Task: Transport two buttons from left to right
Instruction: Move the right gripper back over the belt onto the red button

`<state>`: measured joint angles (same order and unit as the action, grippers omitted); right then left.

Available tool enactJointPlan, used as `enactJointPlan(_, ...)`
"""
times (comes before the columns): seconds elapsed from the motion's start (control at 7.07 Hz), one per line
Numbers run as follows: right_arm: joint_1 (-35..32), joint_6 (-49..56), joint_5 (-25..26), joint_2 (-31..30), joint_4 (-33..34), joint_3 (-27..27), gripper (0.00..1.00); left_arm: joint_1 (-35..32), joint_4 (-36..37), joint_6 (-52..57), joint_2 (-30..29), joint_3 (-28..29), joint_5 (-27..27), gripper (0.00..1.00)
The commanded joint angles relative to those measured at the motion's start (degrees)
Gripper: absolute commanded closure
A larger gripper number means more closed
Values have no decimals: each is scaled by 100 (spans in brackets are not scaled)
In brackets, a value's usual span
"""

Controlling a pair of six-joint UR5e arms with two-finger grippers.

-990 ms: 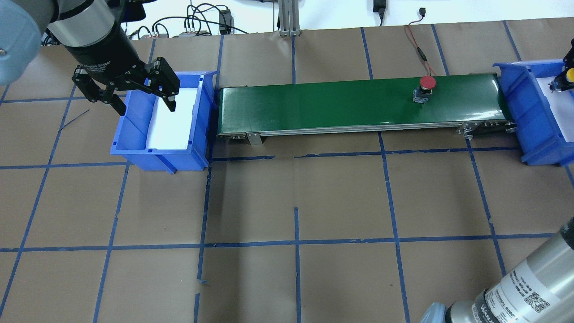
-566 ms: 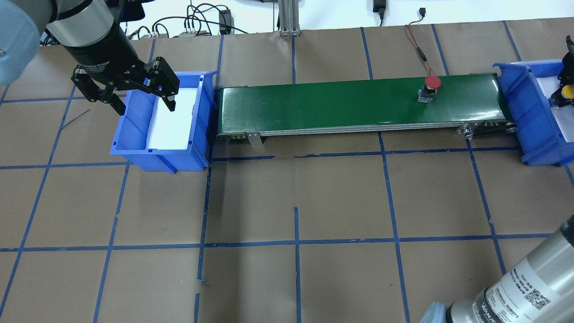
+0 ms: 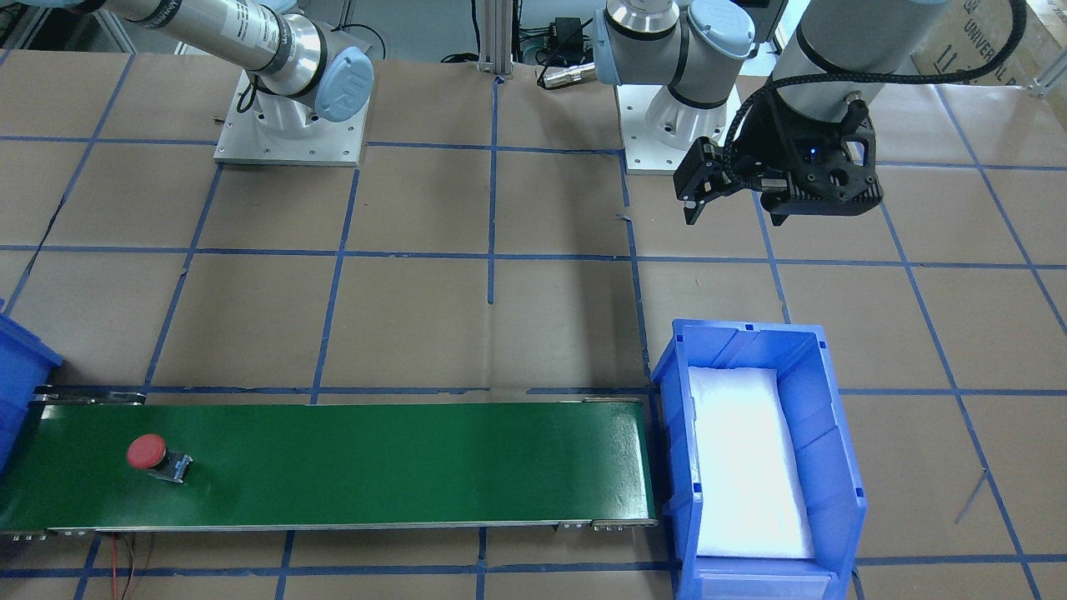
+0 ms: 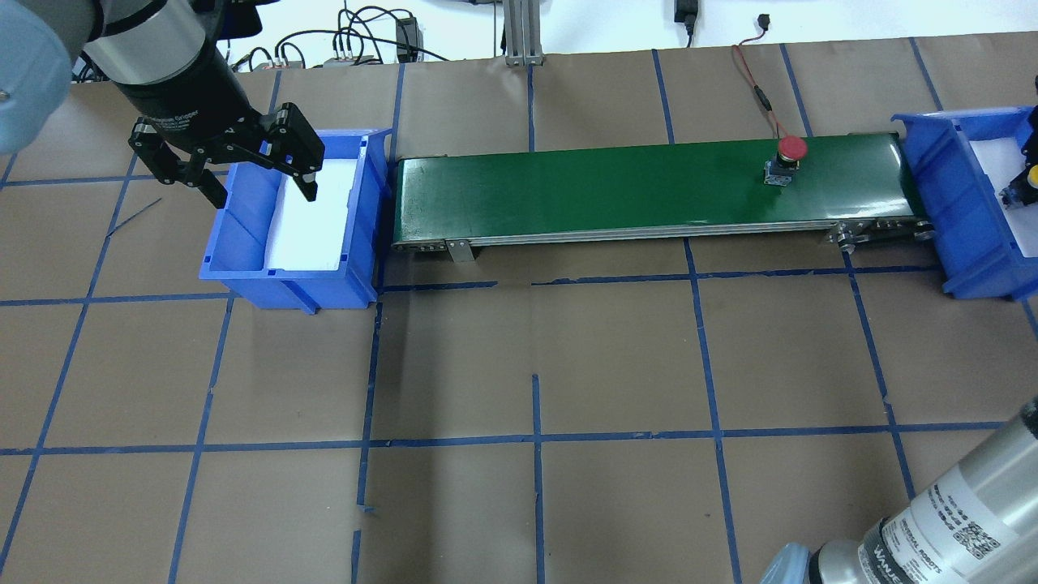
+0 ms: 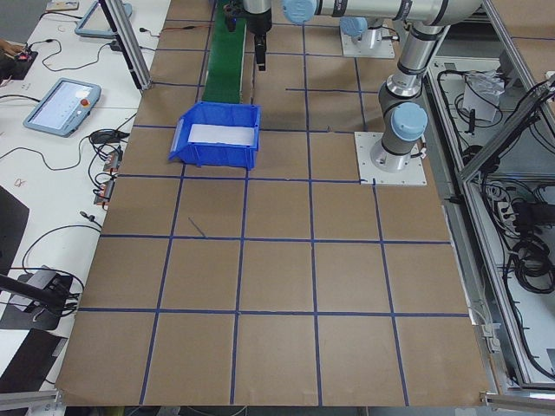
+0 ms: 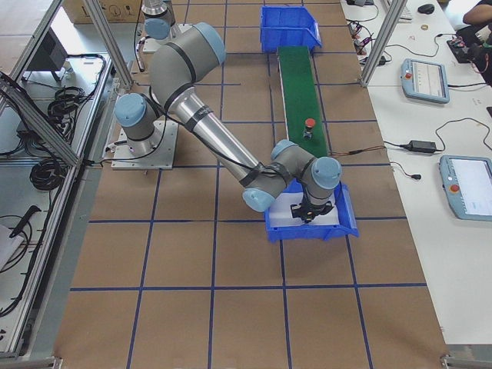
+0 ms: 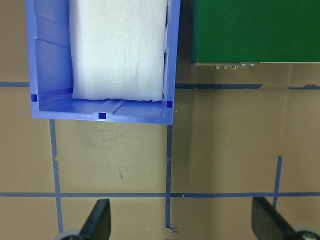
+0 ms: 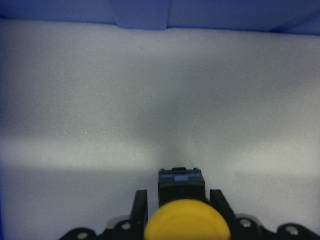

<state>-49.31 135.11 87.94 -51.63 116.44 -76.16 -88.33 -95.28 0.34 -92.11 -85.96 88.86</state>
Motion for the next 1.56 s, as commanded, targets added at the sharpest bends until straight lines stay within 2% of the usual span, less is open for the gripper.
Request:
enactJointPlan(0.0,9,7,-66,-179,-25,22,0,0,1,10,-9,0,0,0)
enactJointPlan(0.14,18,85,-301,-398,-77,13,3,9,1,10,0,0,0,0)
enactJointPlan(0.28,-52,77,-304,-731,-304,13,4,9,1,10,0,0,0,0)
enactJointPlan(0.42,-253,68,-321,-1021,-541,13,13,9,1,10,0,0,0,0)
enactJointPlan(0.57,-472,16,-330,-1189,-917,13,10,9,1,10,0,0,0,0)
enactJointPlan(0.71,-788,-28,-321,-1339,-1078,-57,0,9,1,10,0,0,0,0)
enactJointPlan(0.85,-1017,-568,-304,-1401,-1123,-223,0,9,1,10,0,0,0,0)
enactJointPlan(0.99,-1089,-895,-373,-1411,-1437,-459,0,9,1,10,0,0,0,0)
enactJointPlan(1.13,-1238,-1951,-731,-1376,-1431,-627,0,9,1,10,0,0,0,0)
enactJointPlan(1.27,-1370,-2258,-734,-1349,-1300,-776,0,9,1,10,0,0,0,0)
enactJointPlan(1.41,-1406,-2252,-682,-1219,-664,-952,0,0,1,10,0,-9,0,0)
